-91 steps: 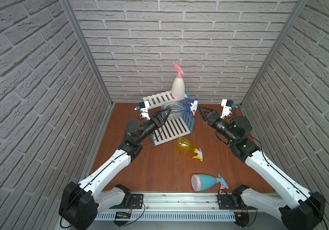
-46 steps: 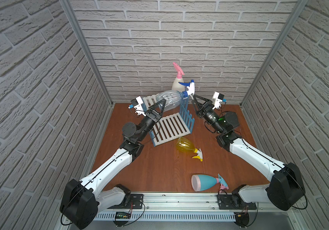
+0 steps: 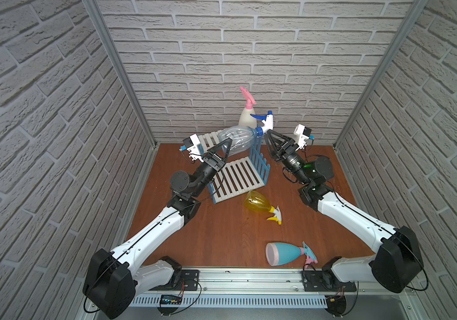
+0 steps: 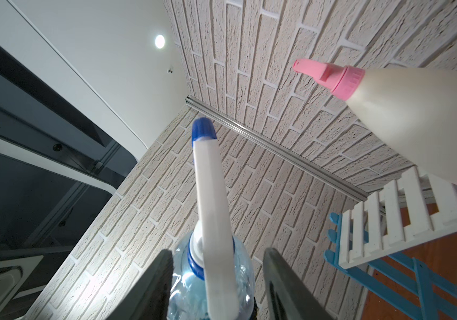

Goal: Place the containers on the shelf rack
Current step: 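Pick up a container from the center of the board.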

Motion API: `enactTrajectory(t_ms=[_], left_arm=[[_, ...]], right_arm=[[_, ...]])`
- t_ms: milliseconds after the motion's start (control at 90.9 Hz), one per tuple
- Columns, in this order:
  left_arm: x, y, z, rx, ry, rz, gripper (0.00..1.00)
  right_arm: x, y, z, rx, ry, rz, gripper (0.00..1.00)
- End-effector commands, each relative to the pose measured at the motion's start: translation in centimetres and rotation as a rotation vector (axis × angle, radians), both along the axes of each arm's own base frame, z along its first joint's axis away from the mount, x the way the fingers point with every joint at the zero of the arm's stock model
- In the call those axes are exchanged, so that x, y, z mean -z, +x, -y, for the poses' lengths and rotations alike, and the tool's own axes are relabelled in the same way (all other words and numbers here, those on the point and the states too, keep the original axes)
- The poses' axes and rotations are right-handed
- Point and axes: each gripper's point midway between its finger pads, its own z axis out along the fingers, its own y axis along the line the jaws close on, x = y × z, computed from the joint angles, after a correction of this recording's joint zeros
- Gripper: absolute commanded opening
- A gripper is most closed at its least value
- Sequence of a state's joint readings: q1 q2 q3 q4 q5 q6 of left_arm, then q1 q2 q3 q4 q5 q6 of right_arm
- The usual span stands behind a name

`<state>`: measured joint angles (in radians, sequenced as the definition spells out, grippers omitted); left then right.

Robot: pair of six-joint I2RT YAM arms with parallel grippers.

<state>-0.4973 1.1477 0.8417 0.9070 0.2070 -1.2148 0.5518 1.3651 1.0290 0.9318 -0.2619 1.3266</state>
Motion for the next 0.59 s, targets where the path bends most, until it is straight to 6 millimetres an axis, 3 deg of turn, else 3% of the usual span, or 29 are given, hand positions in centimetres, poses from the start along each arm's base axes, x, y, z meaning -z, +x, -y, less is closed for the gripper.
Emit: enactTrajectory(t_ms=[0,429,506,583], left_arm=[[-3.35,-1.83,-0.82,0.004,-0.063,0.108,0.73],[-3.01,-1.67,-0.75,0.006,-0.066,0.098,0.72],[-2.79,-1.53,-0.65,0.008,-0.064,0.090,0.73],[-2.54,-1.40,-0.57,0.007,-0.059,0.080,0.80]], right_arm=[[-3.34,-1.25,0.80,0.001,0.070,0.096,0.48],[-3.16,-0.80,0.96,0.010,0.096,0.082,0.16],[-3.14,-0.72,1.05,0.017,0.099,0.080,0.05],[-2.86,-0.59,1.16,0.030,0.096,0.075,0.03]])
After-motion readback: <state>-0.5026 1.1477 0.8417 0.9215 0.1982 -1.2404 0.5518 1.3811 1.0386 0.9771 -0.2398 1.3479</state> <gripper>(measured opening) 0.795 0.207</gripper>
